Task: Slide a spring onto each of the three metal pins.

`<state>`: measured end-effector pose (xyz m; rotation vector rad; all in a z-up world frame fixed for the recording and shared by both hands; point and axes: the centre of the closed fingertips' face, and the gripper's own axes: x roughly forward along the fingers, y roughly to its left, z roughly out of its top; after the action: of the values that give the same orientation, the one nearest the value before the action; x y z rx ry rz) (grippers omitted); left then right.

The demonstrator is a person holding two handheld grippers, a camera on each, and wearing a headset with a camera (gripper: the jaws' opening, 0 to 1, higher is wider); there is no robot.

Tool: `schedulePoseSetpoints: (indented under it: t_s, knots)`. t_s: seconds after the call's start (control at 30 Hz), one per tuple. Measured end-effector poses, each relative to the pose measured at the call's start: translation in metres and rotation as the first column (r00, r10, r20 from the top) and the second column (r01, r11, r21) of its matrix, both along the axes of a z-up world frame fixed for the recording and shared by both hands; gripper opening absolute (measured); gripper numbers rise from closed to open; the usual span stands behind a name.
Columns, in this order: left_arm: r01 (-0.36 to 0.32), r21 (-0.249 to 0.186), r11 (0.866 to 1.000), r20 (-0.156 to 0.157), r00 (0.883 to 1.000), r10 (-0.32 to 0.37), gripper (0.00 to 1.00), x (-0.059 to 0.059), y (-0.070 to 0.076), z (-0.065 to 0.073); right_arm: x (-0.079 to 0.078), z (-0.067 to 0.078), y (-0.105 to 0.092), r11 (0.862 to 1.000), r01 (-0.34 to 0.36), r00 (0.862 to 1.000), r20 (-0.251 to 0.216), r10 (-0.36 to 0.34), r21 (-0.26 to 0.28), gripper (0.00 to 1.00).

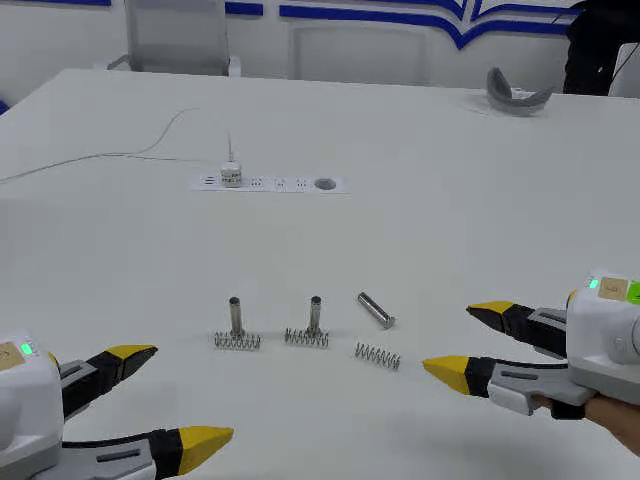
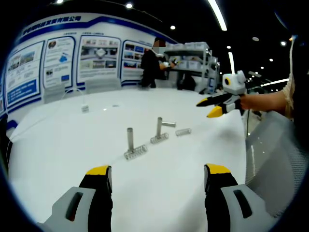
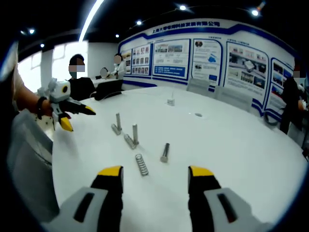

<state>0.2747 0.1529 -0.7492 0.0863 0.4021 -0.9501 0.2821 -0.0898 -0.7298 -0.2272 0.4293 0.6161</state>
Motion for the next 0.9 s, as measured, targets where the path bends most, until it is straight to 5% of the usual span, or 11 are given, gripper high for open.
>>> schedulePoseSetpoints:
  t_s: [0.37,0.9]
  knots:
    - [-0.012,-0.011,1.0,0.005,1.0,0.012,0.79,-0.001,0.0,0.003,0.007,0.004,0.0,1.0,-0.004,1.0,-0.01,0.003,-0.016,0.51]
    - [-0.01,-0.01,1.0,0.005,1.0,0.01,0.78,-0.001,-0.001,0.004,0.054,0.007,0.02,0.996,-0.033,0.998,-0.056,0.029,-0.08,0.42]
